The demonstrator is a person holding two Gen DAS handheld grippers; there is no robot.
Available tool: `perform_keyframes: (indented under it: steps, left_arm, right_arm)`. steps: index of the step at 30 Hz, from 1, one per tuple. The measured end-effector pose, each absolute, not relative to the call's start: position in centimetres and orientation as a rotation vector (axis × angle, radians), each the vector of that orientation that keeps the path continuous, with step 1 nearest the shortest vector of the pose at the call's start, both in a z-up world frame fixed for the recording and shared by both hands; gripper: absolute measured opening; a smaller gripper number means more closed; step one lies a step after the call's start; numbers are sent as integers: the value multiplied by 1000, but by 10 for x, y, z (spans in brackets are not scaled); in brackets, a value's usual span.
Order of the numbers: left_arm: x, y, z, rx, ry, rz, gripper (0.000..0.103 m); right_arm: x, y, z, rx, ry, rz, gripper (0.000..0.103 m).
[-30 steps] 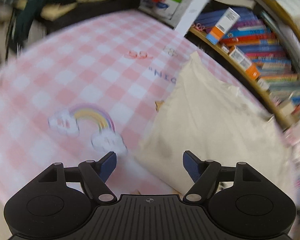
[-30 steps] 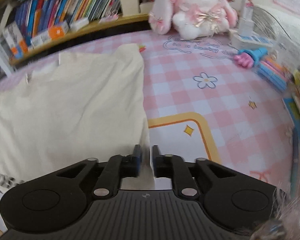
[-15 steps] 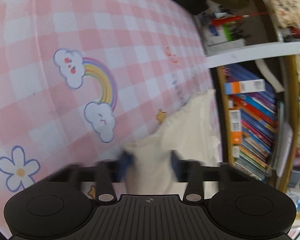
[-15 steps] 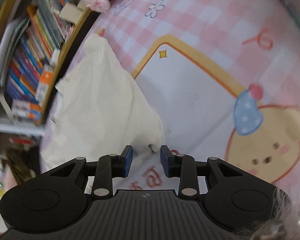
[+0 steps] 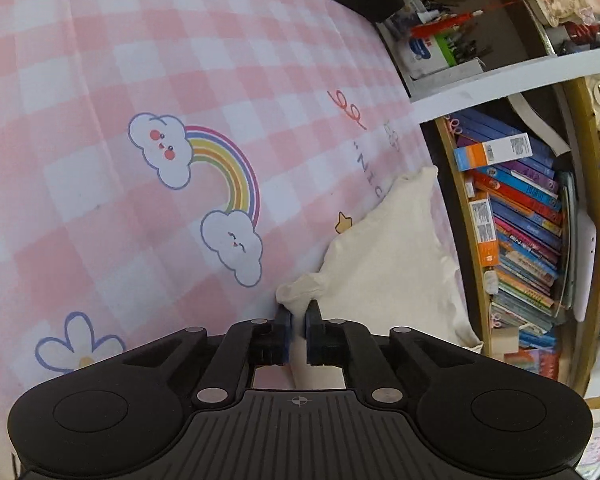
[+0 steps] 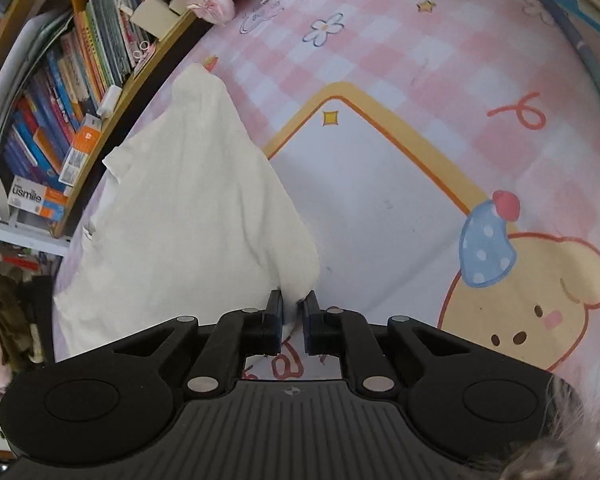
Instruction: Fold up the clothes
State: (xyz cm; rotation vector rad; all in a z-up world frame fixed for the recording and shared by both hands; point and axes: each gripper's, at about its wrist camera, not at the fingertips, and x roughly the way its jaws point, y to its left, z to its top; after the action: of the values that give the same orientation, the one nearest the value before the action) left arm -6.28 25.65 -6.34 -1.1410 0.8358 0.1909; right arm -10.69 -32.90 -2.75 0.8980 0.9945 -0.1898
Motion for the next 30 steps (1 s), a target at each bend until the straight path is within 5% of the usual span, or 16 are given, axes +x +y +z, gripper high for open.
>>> perform_keyframes:
  steps: [13, 30]
  left_arm:
    - [-66, 260, -71, -1234, 795, 197, 21]
    - [-68, 260, -75, -1242, 785, 181, 21]
  right_arm:
    - [-111, -294, 16, 308, 867, -195, 56]
    - [-110, -251, 16, 134, 872, -17, 63]
